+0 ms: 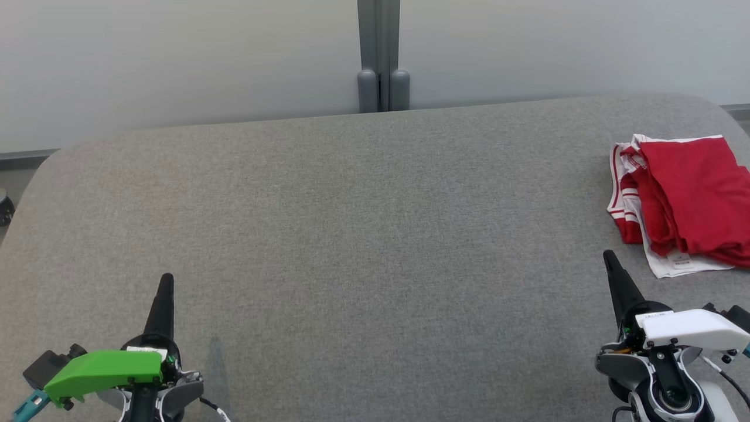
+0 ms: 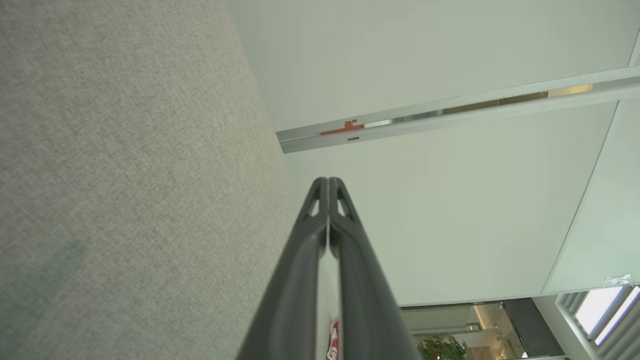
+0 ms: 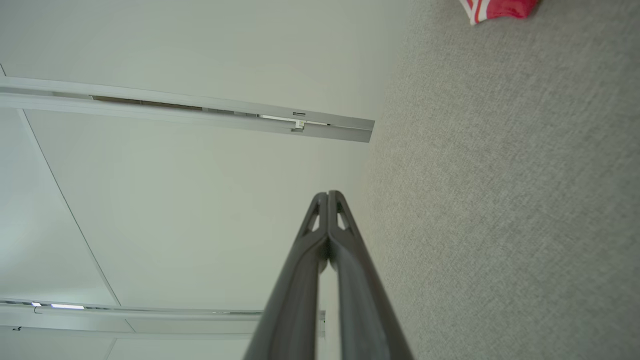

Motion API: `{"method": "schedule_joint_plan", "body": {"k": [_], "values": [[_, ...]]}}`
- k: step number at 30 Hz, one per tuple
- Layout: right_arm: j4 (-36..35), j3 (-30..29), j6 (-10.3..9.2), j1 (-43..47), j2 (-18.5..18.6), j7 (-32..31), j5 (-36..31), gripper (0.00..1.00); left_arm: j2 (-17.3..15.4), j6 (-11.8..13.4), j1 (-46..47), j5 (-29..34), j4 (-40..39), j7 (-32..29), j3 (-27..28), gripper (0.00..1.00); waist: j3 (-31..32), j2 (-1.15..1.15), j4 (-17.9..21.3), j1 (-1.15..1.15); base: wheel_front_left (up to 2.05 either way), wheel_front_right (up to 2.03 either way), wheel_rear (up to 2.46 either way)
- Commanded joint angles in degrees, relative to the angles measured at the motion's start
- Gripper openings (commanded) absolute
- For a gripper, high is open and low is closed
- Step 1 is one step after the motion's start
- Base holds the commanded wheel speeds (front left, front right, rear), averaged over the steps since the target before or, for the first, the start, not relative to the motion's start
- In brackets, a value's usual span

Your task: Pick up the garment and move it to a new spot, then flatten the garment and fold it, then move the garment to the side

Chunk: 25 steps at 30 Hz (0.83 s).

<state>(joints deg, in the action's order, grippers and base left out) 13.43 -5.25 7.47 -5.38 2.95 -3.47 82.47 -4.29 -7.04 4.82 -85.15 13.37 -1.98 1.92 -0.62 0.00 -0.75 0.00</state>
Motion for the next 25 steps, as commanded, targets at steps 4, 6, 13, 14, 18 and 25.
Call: {"method": "schedule_joint_plan", "body": {"k": [4,6,13,14,18,25], "values": [[0.1,-0.4,0.04,-0.9,0.3,-0.8,2.4,0.0,-0.2,-0.3,1.3,-2.2,0.1,-0.8,0.8,0.0,0.1,0.0,0.1,0.0,0.0,0.0,0.0],[0.1,-0.4,0.04,-1.0,0.3,-1.1,3.3,0.0,-0.2,-0.4,1.3,-2.9,0.1,-1.0,1.0,0.0,0.1,0.0,0.2,0.0,0.0,0.0,0.0],[0.4,-0.7,0.04,-1.0,0.3,-1.8,6.0,0.0,-0.1,-0.5,1.4,-5.2,0.4,-1.9,1.7,0.0,0.2,0.0,0.4,0.0,0.0,0.0,0.0],[0.4,-0.7,0.04,-1.0,0.3,-2.0,6.4,0.0,-0.1,-0.5,1.4,-5.6,0.4,-2.0,1.8,0.0,0.2,0.0,0.4,0.0,0.0,0.0,0.0],[0.5,-0.9,0.04,-1.0,0.3,-2.4,7.9,0.0,-0.1,-0.5,1.5,-6.9,0.5,-2.5,2.3,0.0,0.3,0.0,0.5,0.0,0.0,0.0,0.0],[0.7,-1.1,0.04,-1.0,0.2,-3.0,10.3,0.0,0.0,-0.6,1.7,-8.9,0.7,-3.1,3.0,0.0,0.4,0.0,0.7,0.0,0.0,0.0,0.0]]}}
